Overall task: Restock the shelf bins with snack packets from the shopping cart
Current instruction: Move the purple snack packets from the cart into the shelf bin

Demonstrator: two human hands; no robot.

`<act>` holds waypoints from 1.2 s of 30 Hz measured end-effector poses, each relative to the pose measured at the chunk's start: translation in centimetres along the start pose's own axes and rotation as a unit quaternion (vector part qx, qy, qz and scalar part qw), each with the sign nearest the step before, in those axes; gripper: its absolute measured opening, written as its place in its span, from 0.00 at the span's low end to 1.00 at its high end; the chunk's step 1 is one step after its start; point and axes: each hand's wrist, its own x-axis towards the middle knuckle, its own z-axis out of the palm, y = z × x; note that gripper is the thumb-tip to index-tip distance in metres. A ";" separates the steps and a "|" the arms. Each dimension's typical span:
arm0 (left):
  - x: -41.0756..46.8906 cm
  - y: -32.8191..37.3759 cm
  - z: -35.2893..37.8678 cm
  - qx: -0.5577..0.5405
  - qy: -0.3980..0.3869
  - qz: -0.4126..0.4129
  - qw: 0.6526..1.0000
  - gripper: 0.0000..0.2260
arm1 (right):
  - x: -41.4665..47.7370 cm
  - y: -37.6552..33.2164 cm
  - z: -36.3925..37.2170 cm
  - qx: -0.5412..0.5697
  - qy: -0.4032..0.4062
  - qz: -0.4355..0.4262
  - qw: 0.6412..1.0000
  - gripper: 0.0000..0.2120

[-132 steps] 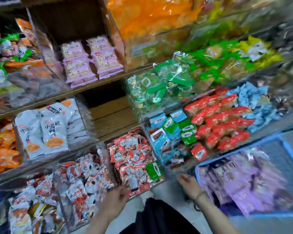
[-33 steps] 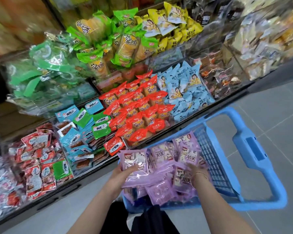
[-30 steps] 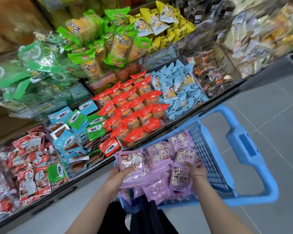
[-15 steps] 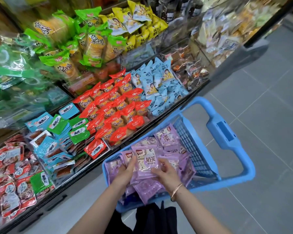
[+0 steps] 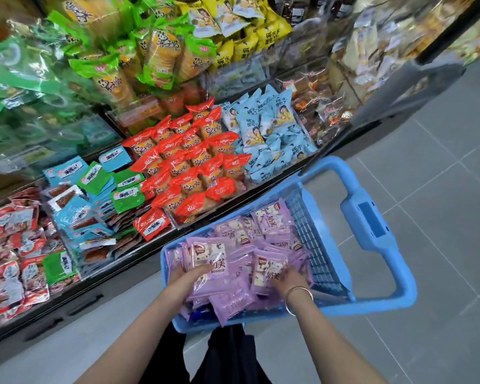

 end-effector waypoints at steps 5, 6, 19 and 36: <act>-0.9 -2.2 -1.4 -0.092 0.038 0.018 0.995 0.31 | 0.5 0.3 2.6 0.030 -0.025 0.045 0.998 0.26; -1.1 -2.6 -1.6 -0.099 0.042 0.019 0.994 0.29 | 0.6 0.4 3.0 0.047 -0.020 0.051 0.997 0.26; -3.5 -3.4 -7.0 -0.208 0.008 0.033 0.978 0.42 | -3.0 1.7 1.0 0.230 0.022 -0.016 0.973 0.22; -13.7 -12.4 -38.9 -0.288 0.107 0.113 0.945 0.34 | -21.7 -17.2 21.9 0.261 -0.052 -0.187 0.946 0.09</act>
